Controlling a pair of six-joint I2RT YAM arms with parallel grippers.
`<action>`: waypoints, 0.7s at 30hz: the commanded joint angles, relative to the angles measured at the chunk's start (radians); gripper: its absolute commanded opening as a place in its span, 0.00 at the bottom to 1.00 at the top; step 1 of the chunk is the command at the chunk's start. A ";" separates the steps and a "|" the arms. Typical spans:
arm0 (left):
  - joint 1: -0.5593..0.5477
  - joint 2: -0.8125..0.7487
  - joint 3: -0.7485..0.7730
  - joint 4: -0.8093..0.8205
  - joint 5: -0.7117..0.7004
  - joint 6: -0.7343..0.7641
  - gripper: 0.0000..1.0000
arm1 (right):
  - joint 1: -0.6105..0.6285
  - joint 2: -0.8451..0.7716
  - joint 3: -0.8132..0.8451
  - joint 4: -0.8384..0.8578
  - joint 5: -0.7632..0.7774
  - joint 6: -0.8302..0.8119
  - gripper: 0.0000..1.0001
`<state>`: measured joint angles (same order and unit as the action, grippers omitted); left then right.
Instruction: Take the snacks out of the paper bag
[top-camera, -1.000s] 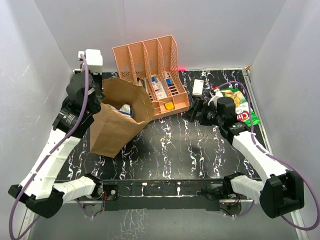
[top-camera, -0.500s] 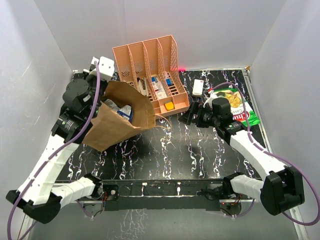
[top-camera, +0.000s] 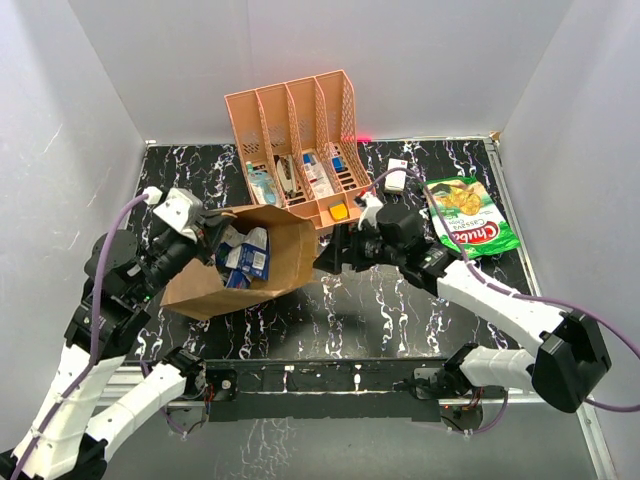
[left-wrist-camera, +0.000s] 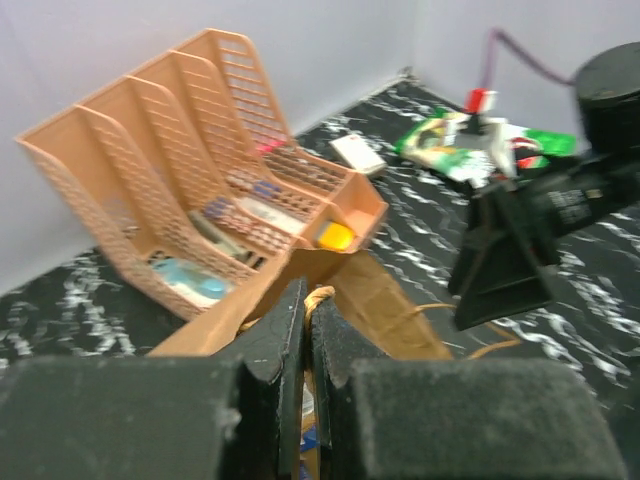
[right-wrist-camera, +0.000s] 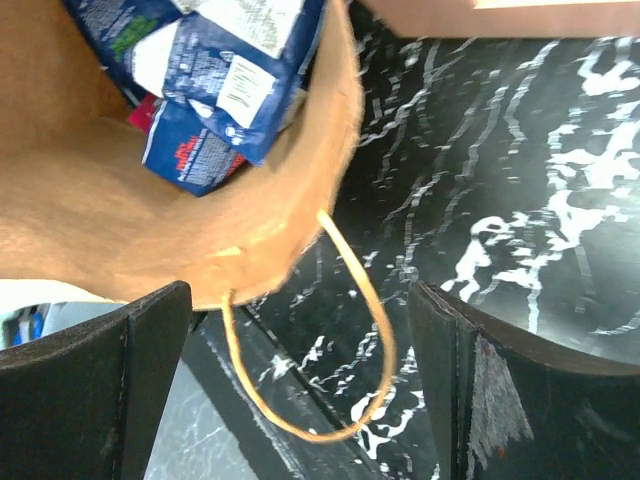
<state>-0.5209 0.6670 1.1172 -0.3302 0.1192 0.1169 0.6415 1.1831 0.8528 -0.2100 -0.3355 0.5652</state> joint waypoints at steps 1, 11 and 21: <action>-0.008 -0.033 -0.022 0.008 0.232 -0.184 0.00 | 0.092 0.013 0.002 0.186 -0.018 0.095 0.92; -0.008 -0.114 -0.216 0.261 0.472 -0.570 0.00 | 0.387 0.047 -0.112 0.391 0.114 0.224 0.83; -0.008 -0.128 -0.232 0.225 0.402 -0.541 0.00 | 0.419 -0.127 -0.174 0.149 0.466 0.169 0.85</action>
<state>-0.5236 0.5583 0.8692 -0.1379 0.5411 -0.4206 1.0645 1.1641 0.6773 -0.0006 -0.0490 0.7952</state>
